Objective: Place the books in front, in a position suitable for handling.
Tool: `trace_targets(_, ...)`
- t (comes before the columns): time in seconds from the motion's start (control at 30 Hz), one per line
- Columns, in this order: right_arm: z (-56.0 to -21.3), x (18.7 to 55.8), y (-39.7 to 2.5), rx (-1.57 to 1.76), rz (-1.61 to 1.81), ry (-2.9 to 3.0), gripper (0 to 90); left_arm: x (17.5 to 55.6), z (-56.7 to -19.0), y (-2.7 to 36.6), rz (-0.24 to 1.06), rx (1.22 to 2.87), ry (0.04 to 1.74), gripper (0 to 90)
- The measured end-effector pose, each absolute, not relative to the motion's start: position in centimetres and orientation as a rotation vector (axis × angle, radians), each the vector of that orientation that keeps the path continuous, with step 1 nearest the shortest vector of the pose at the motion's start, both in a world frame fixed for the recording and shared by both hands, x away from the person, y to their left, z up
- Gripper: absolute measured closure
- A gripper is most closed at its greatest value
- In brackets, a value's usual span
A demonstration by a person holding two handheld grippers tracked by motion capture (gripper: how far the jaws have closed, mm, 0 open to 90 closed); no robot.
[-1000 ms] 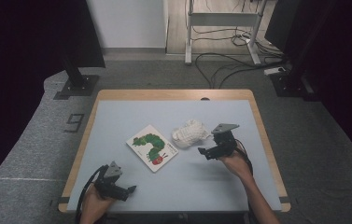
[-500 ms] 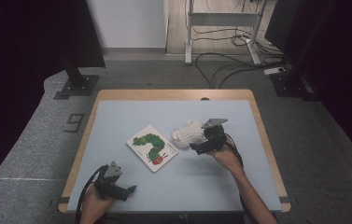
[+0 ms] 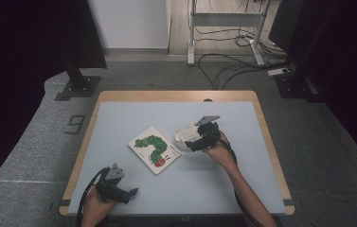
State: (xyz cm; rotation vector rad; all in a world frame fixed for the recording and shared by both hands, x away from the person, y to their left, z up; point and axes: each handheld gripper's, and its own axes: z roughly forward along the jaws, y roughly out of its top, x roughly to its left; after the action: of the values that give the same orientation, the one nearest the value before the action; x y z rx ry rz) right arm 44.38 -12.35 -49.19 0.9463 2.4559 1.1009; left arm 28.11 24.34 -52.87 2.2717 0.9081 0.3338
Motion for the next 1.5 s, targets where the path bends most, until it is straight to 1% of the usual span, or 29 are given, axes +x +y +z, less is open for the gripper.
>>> trace_targets(0.47,-51.4,46.7,-10.7,0.984,0.992,2.502,0.0,28.1,-52.9,24.3,0.334,2.272,0.908,0.0)
trace_targets(0.5,-51.5,46.8,-10.6,0.99,0.983,2.504,1.1,28.1,-52.9,24.3,0.335,2.273,0.908,0.0)
trace_targets(0.53,-51.6,46.9,-10.6,0.989,0.968,2.509,4.0,28.1,-52.9,24.3,0.335,2.273,0.908,0.0)
trace_targets(0.57,-51.7,47.0,-10.4,0.958,0.926,2.512,10.6,28.1,-52.9,24.3,0.333,2.273,0.908,0.0)
trace_targets(0.6,-51.7,47.0,-10.4,0.958,0.926,2.512,10.6,28.1,-52.9,24.3,0.333,2.273,0.908,0.0)
trace_targets(0.67,-51.7,47.1,-10.4,0.977,0.923,2.505,15.3,28.1,-52.9,24.3,0.334,2.273,0.908,0.0)
trace_targets(0.7,-51.7,47.0,-10.5,0.982,0.913,2.493,23.0,28.1,-52.9,24.3,0.335,2.273,0.908,0.0)
trace_targets(0.8,-51.5,47.0,-10.9,0.988,0.92,2.476,36.4,28.1,-52.9,24.3,0.334,2.273,0.908,0.0)
trace_targets(0.83,-51.5,47.0,-10.9,0.988,0.92,2.476,36.4,28.1,-52.9,24.3,0.334,2.273,0.907,0.0)
trace_targets(0.87,-51.4,47.0,-11.3,0.995,0.932,2.462,46.5,28.1,-52.9,24.3,0.334,2.273,0.908,0.0)
trace_targets(0.9,-51.4,47.0,-11.3,0.995,0.932,2.462,46.5,28.1,-52.9,24.3,0.334,2.273,0.908,0.0)
trace_targets(1.0,-51.4,47.1,-11.9,1.023,0.972,2.449,55.3,28.1,-52.9,24.3,0.334,2.273,0.908,0.0)
trace_targets(1.17,-51.2,46.9,-12.0,1.032,0.983,2.457,57.7,28.1,-52.9,24.3,0.334,2.273,0.907,0.0)
trace_targets(1.5,-49.5,46.3,-11.7,0.992,1.03,2.478,58.0,28.1,-52.9,24.3,0.334,2.274,0.907,0.0)
